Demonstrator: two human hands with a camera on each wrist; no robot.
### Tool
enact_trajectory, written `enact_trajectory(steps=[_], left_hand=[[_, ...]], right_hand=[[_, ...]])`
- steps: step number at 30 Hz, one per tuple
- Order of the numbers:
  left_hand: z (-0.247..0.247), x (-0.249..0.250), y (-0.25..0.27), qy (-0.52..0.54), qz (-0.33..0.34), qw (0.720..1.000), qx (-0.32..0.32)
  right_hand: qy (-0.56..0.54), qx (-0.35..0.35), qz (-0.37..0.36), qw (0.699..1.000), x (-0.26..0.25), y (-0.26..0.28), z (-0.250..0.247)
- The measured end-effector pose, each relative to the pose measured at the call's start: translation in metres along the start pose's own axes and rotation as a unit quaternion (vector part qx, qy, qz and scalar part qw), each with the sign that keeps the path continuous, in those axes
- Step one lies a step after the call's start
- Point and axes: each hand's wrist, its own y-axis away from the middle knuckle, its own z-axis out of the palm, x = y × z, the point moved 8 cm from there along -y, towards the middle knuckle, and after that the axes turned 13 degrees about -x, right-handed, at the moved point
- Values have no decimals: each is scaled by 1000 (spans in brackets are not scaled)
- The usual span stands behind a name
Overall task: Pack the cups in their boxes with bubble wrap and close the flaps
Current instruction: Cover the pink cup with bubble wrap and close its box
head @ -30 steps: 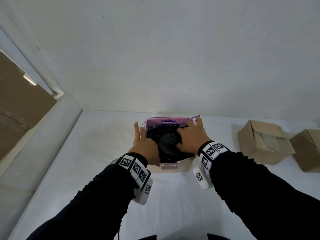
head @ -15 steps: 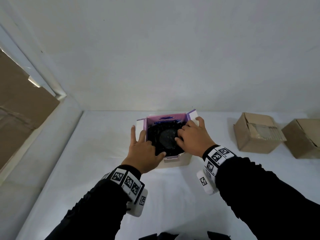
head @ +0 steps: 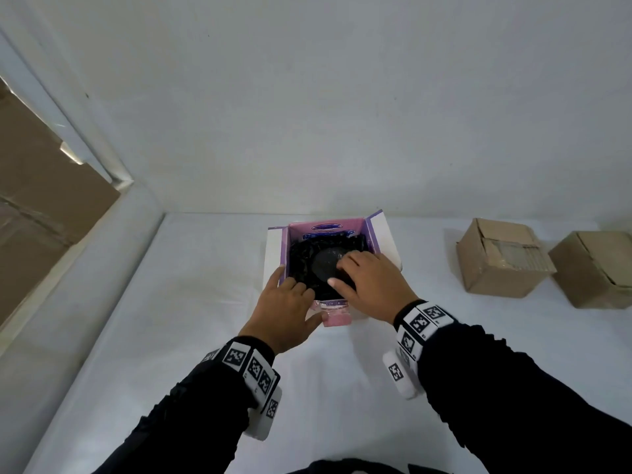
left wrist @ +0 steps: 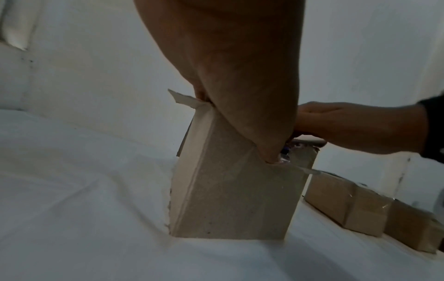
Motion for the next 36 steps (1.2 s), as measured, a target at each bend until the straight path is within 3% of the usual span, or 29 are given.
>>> enact_trajectory(steps=[3,9,14,19,22,24,26,28,30,32,34,36], left_hand=[[1,0,1,0,0,1000,0],[-19,-18,-6,-11,-14,999,43],[-13,-42,-19,-102,-92,980,-143],[-7,-42,-30,-97,-115,972,-178],[-2,-45,-30,-94,-122,972,-178],[-3,-46,-26,-78,-111,978,-156],[-10,-48,-16,-16,-115,989,-91],[-17,-59,-1,76,-148,986,-8],[-17,-81,14,142,-224,963,53],[-14,-101,25,233,-308,920,73],[-16,-105,28,371,-321,865,106],[-31,-99,24,443,-284,832,174]], right_hand=[[64,-79,14,995,0,-7,11],[44,-90,25,995,9,-38,-1],[74,-170,57,981,27,-63,11],[86,-212,73,971,33,-67,21],[71,-176,54,980,32,-64,14],[32,-108,47,993,34,-56,1],[-19,1,82,996,44,-37,-17],[-74,104,164,978,63,-6,-27],[-168,158,231,945,82,23,-22],[-317,182,237,900,91,39,-10],[-394,209,193,874,82,43,-9],[-380,218,143,888,63,41,-16]])
